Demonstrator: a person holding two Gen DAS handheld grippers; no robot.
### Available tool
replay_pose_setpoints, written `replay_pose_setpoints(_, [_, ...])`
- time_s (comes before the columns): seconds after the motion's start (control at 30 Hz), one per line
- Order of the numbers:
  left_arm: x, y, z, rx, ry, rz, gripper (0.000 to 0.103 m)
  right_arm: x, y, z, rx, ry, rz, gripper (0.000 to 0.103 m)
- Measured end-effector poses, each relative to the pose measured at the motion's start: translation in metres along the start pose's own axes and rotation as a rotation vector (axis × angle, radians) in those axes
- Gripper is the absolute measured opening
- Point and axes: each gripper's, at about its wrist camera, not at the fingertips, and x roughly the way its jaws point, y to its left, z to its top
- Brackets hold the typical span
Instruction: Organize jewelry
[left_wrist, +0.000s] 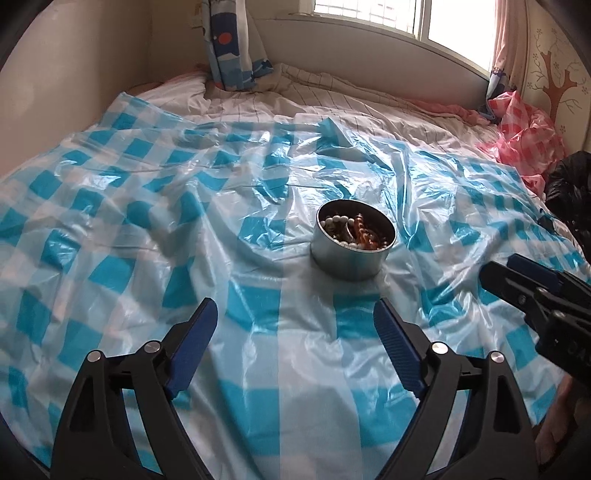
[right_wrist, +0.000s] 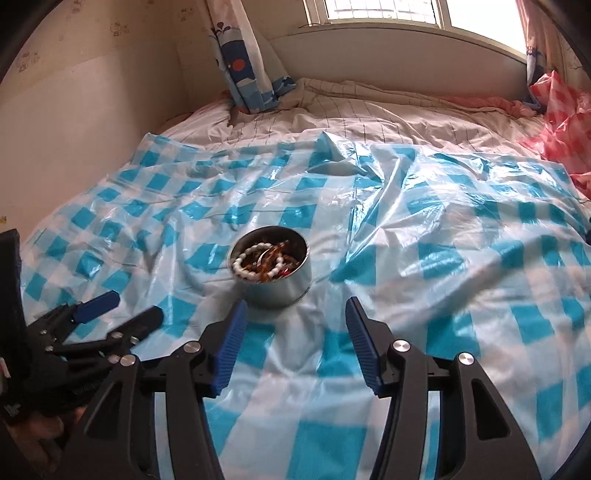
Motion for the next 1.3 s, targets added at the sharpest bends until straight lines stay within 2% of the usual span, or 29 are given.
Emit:
replay_pose_setpoints(0.33, [-0.028, 0.000, -0.015, 0.014, -0.049, 0.008, 0.095, -0.029, 0.007, -0.031, -0.018, -0.052, -0.076, 0.058])
replay_pose_setpoints(0.43, [-0.030, -0.002, -0.016, 0.023, -0.054, 0.014, 0.095, -0.030, 0.005, -0.037, -0.002, -0.055, -0.079, 0.059])
replay_pose_setpoints(0.7, [-0.034, -0.004, -0.016, 0.026, -0.071, 0.033, 0.095, -0.034, 0.012, -0.039, -0.037, -0.084, -0.104, 0.071])
replay_pose_setpoints(1.3, [-0.032, -0.003, -0.017, 0.037, -0.053, 0.038, 0.095, -0.035, 0.005, -0.039, -0.006, -0.088, -0.102, 0.076])
